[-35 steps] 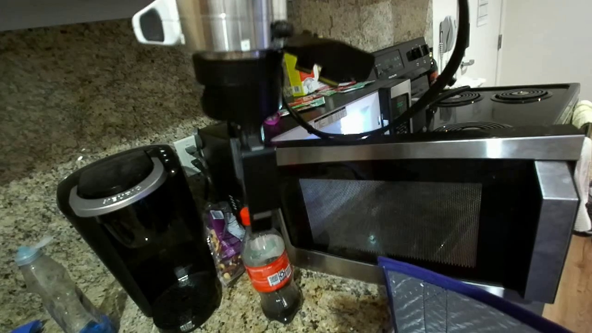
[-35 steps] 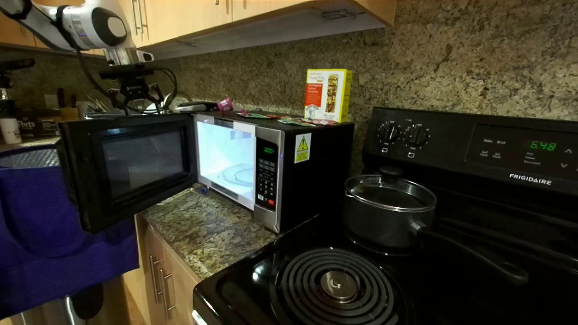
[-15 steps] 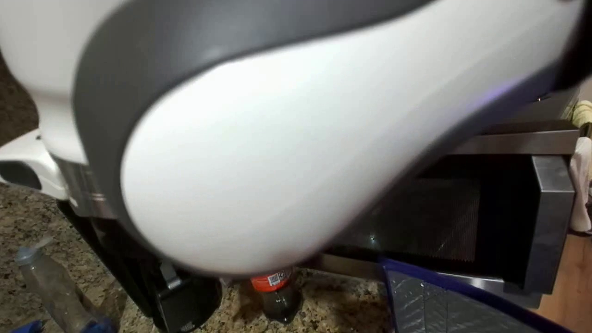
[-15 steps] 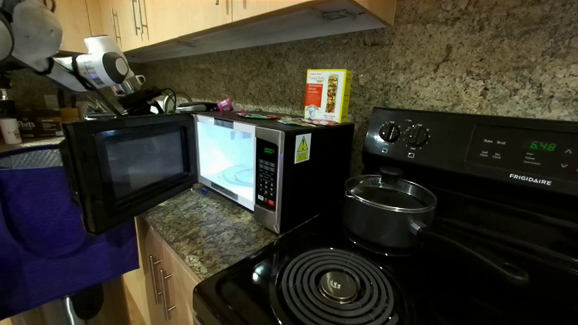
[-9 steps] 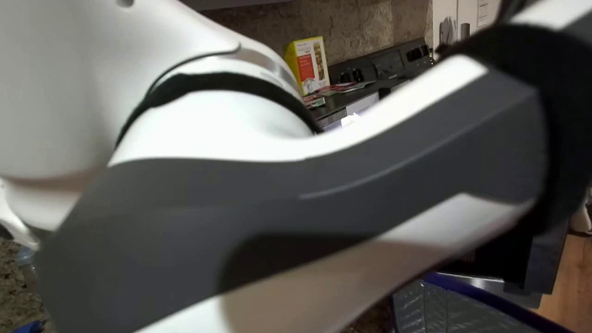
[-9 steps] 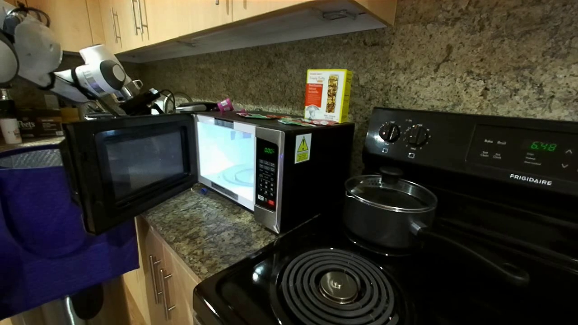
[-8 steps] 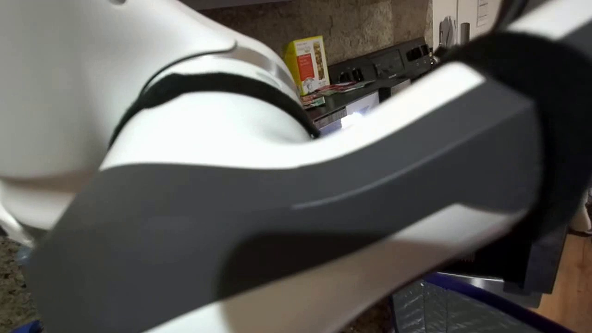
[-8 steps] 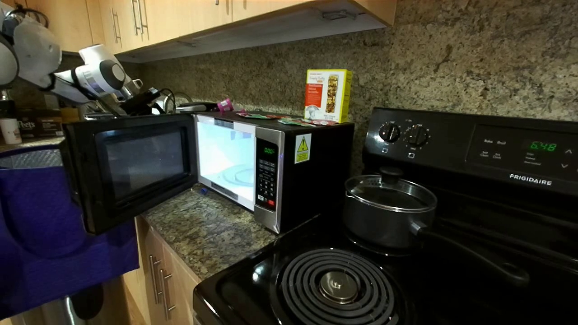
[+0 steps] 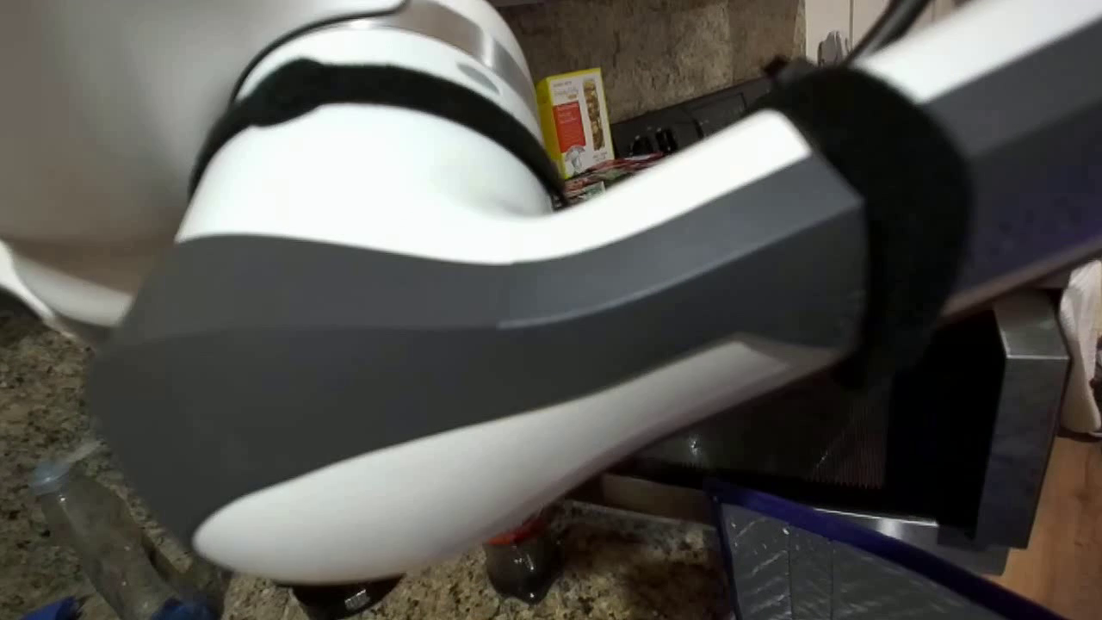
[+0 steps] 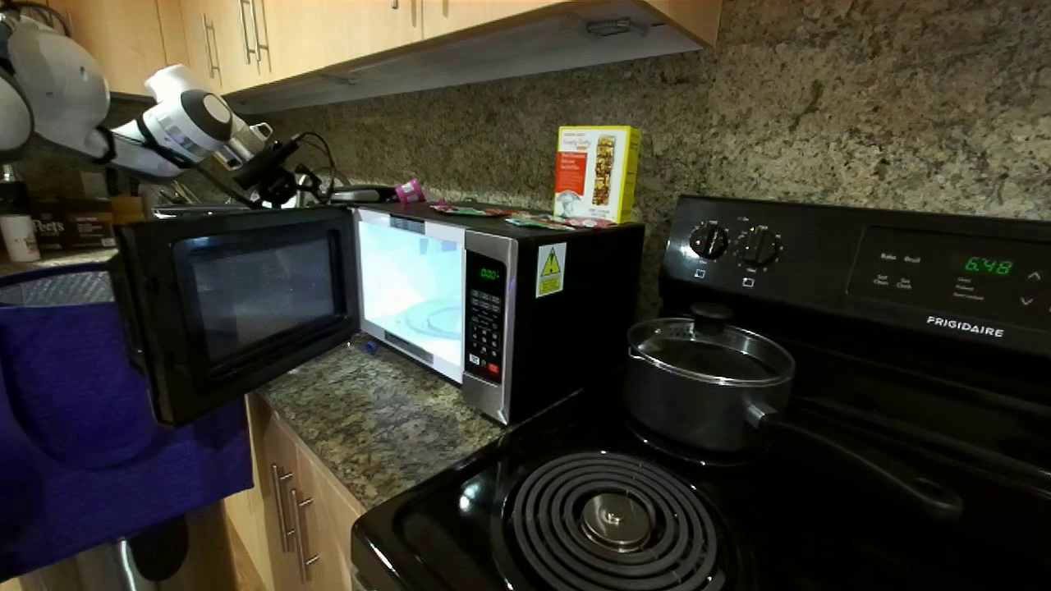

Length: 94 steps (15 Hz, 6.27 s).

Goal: Open the coffee maker and place the bottle inside the blue bag

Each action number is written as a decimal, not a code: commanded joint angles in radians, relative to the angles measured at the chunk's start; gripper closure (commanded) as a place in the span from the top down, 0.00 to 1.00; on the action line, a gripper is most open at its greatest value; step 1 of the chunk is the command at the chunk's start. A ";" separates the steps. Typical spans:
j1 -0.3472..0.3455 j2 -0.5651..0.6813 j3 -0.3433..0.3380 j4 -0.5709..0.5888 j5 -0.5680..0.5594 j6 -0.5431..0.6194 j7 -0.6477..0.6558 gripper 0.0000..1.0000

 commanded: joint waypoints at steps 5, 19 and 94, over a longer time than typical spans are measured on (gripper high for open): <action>0.026 0.037 -0.096 0.108 -0.042 -0.046 -0.005 1.00; -0.032 0.120 -0.108 0.341 -0.028 0.045 -0.106 1.00; -0.088 0.090 -0.170 0.327 0.057 0.176 -0.125 1.00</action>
